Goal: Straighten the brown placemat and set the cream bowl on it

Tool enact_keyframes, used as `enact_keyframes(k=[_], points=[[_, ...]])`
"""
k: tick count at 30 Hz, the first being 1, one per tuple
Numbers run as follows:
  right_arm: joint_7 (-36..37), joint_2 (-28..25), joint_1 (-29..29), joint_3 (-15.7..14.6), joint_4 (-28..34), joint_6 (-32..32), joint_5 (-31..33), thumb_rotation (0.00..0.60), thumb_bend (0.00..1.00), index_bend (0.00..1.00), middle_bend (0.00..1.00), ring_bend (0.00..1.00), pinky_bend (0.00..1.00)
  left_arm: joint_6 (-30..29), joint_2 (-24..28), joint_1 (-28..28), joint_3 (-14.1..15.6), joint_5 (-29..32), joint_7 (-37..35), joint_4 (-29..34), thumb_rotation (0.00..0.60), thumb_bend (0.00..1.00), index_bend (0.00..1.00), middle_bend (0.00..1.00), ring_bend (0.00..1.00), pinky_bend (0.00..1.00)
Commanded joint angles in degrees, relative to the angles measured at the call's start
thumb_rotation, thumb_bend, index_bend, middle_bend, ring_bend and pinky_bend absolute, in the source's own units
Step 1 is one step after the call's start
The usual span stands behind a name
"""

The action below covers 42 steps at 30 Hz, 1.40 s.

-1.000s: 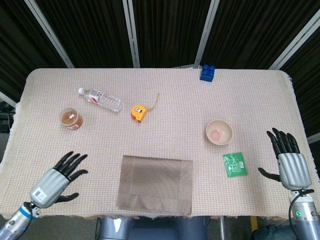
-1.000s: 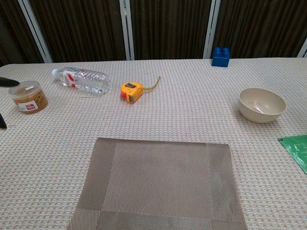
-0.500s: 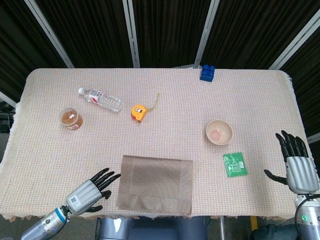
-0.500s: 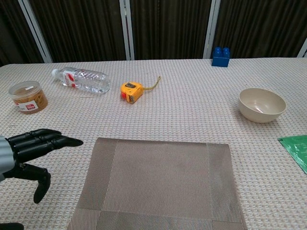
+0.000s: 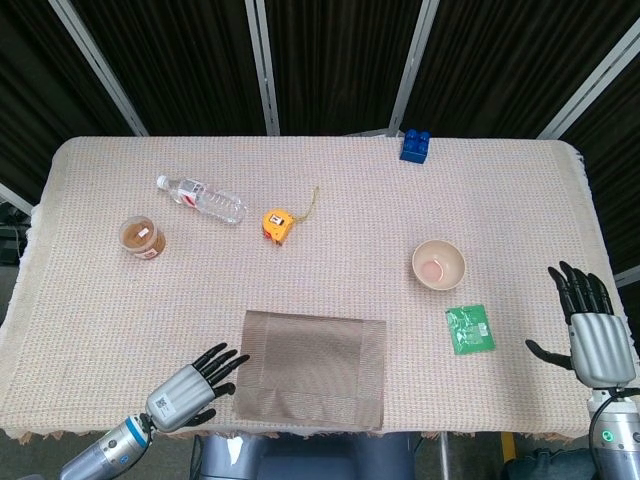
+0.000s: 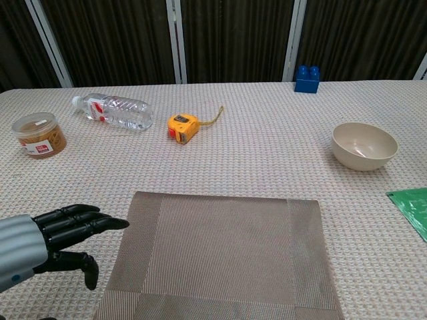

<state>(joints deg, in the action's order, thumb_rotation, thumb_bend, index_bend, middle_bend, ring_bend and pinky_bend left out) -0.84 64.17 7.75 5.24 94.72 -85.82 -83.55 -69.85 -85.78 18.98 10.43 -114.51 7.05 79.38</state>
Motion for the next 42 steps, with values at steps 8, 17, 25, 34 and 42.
enact_keyframes(k=[8, 17, 25, 34, 42], points=[[0.4, 0.0, -0.1, 0.3, -0.3, 0.3, 0.2, 0.6, 0.0, 0.0, 0.0, 0.0, 0.0, 2.0, -4.2, 0.8, 0.8, 1.3, 1.5, -2.0, 0.6, 0.3, 0.41, 0.0, 0.0, 0.0], [0.9, -0.1, -0.3, 0.6, -0.4, 0.6, 0.4, 0.6, 0.0, 0.0, 0.0, 0.0, 0.0, 1.6, -6.1, 1.1, 0.8, 2.4, 2.0, -4.3, 0.6, 0.32, 0.43, 0.0, 0.0, 0.0], [1.4, -0.3, -0.4, 0.8, -0.5, 0.6, 0.5, 0.6, 0.0, 0.0, 0.0, 0.0, 0.0, 1.4, -8.2, 1.3, 0.6, 3.5, 1.9, -6.6, 0.6, 0.33, 0.45, 0.0, 0.0, 0.0], [2.0, -0.5, -0.5, 1.1, -0.5, 0.7, 0.6, 0.6, 0.0, 0.0, 0.0, 0.0, 0.0, 1.5, -9.0, 1.7, 1.5, 4.0, 1.9, -7.0, 0.6, 0.41, 0.51, 0.0, 0.0, 0.0], [2.0, -0.5, -0.6, 1.1, -0.5, 0.7, 0.4, 0.6, 0.0, 0.0, 0.0, 0.0, 0.0, 1.2, -9.2, 1.9, 2.0, 4.5, 2.0, -7.1, 0.6, 0.43, 0.54, 0.0, 0.0, 0.0]])
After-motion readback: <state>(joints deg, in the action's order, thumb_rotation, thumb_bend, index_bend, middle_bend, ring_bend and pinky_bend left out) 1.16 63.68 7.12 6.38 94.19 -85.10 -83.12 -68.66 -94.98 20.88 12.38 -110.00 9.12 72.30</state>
